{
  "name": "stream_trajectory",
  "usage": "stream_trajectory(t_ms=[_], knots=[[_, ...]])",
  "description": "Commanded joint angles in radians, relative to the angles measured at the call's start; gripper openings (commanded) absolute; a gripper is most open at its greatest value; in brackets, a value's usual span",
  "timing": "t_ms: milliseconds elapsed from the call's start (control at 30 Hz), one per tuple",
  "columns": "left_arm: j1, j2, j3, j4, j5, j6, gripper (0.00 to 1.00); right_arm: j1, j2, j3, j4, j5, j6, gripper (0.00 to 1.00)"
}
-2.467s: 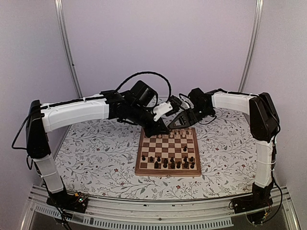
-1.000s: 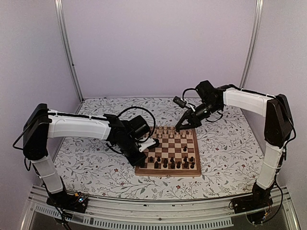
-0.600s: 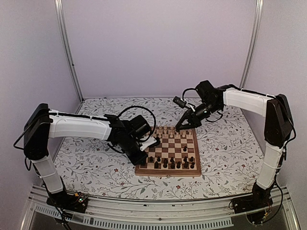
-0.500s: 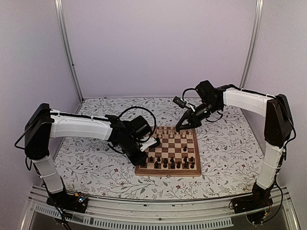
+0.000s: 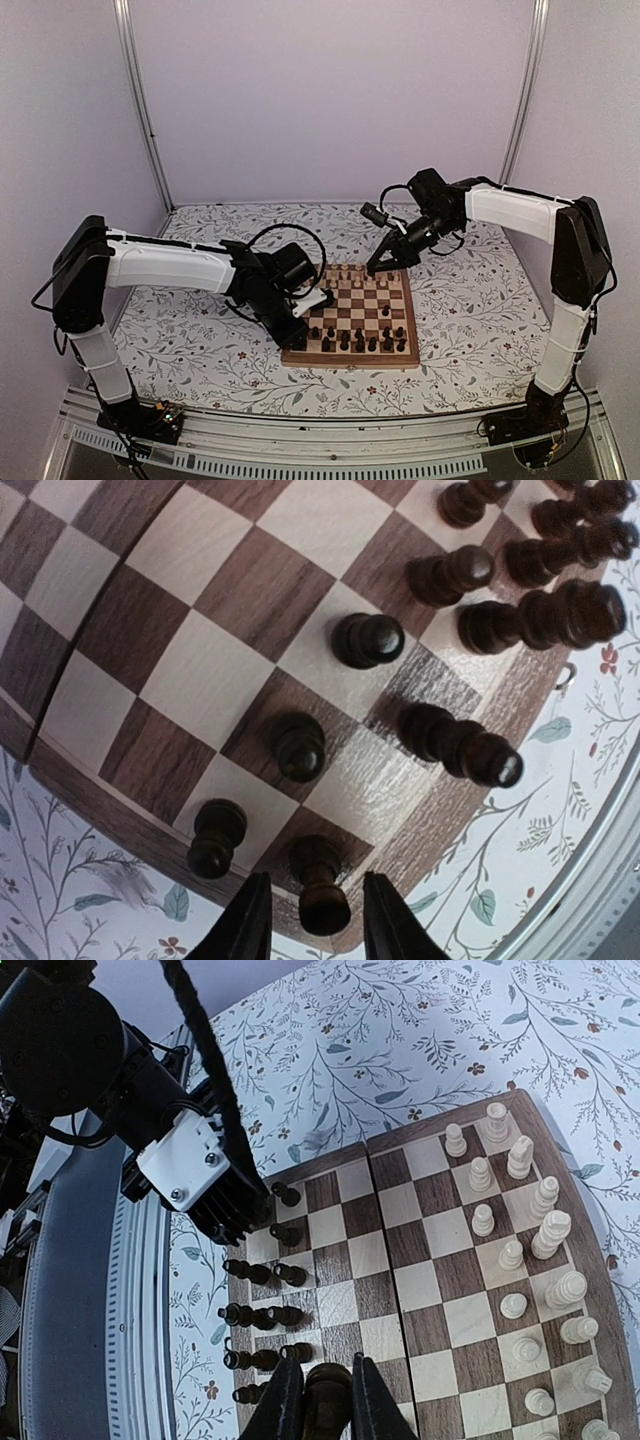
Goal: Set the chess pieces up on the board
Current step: Place the chess piece on the chessboard.
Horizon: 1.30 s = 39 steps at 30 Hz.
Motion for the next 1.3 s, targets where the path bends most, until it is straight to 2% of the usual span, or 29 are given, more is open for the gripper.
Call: stream_trajectory(t_ms=[0,267,500,667,967,1100,1267], knots=[[-0.011,-0.061,0.026,-0.017,-0.001,0.005,0.36,0.010,-0.015,-0.026,0.022,0.052,-0.016,0.06],[0.008,-0.204,0.022,0.015,-0.099,-0.007,0.40,0.108,-0.029,-0.079,0.082,0.269,-0.052,0.06],[0.098,-0.389,-0.084,0.197,-0.148,-0.087,0.58,0.232,0.000,-0.109,0.141,0.469,-0.111,0.06],[0.121,-0.444,-0.106,0.249,-0.189,-0.112,0.60,0.299,0.031,-0.144,0.183,0.581,-0.140,0.06],[0.125,-0.439,-0.120,0.251,-0.194,-0.100,0.61,0.315,0.080,-0.133,0.186,0.618,-0.139,0.10],[0.125,-0.428,-0.121,0.253,-0.189,-0.100,0.61,0.315,0.090,-0.125,0.189,0.618,-0.120,0.19],[0.125,-0.407,-0.113,0.250,-0.168,-0.100,0.61,0.314,0.076,-0.106,0.166,0.575,-0.111,0.24]])
